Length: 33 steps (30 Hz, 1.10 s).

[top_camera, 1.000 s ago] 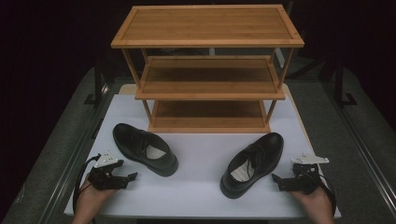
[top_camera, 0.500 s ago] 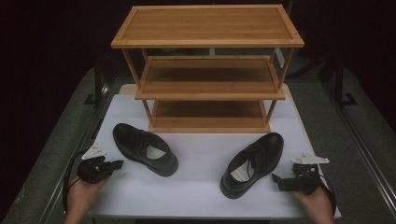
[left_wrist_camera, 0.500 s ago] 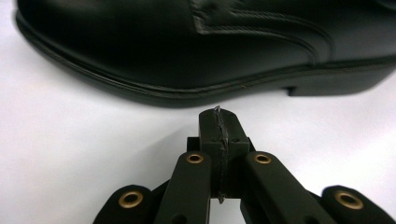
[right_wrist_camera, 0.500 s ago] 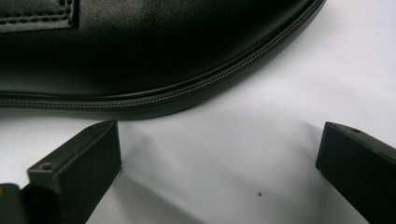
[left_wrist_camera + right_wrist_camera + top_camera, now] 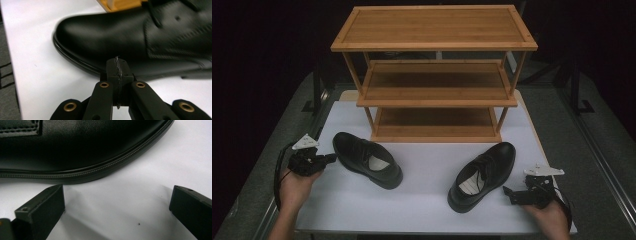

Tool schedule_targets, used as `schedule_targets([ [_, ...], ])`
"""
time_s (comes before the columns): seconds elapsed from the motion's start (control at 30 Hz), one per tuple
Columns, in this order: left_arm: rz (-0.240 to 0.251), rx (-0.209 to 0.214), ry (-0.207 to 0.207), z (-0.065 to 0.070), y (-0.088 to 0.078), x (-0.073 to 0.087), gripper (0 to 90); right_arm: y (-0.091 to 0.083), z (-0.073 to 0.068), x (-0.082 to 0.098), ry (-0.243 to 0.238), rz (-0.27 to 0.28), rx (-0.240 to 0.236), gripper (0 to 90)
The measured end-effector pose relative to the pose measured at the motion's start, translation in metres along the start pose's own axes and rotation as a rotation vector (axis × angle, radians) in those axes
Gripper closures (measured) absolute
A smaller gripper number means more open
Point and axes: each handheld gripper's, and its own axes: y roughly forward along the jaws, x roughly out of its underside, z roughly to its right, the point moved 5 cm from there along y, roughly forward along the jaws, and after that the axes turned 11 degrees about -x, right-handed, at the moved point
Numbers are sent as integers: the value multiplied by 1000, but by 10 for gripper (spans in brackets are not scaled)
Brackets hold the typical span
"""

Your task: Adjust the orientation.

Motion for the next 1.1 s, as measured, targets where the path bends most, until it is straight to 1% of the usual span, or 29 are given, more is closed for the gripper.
schedule_targets([
  [0.13, 2, -20, -12, -12, 4, -13, 900, 0, 0, 0, 2, -1, 0, 0],
  [0.27, 0, -43, -14, -27, 11, -25, 900, 0, 0, 0, 2, 0, -1, 0],
  [0.43, -2, -69, -20, -42, 23, -36, 900, 0, 0, 0, 2, 0, -1, 0],
  [0.5, -14, -84, -20, -48, 29, -39, 900, 0, 0, 0, 2, 0, -1, 0],
  [0.6, -16, -97, -24, -57, 38, -44, 900, 0, 0, 0, 2, 0, 0, 0],
  [0.63, -21, -97, -28, -59, 41, -44, 900, 0, 0, 0, 2, 0, -1, 0],
  [0.73, -38, -117, -17, -68, 52, -46, 900, 0, 0, 0, 2, 0, -1, 0],
  [0.8, -42, -124, -24, -73, 61, -47, 900, 0, 0, 0, 2, 0, -1, 0],
  [0.87, -59, -124, -25, -76, 68, -46, 900, 0, 0, 0, 2, 0, -1, 0],
  [0.97, -83, -128, -35, -78, 80, -42, 900, 0, 0, 0, 1, 1, -1, 0],
  [1.07, -92, -144, -40, -78, 88, -38, 900, 0, 0, 0, 1, 1, -1, 0],
  [1.1, -92, -144, -42, -77, 89, -37, 900, 0, 0, 0, 1, 1, -1, 0],
])
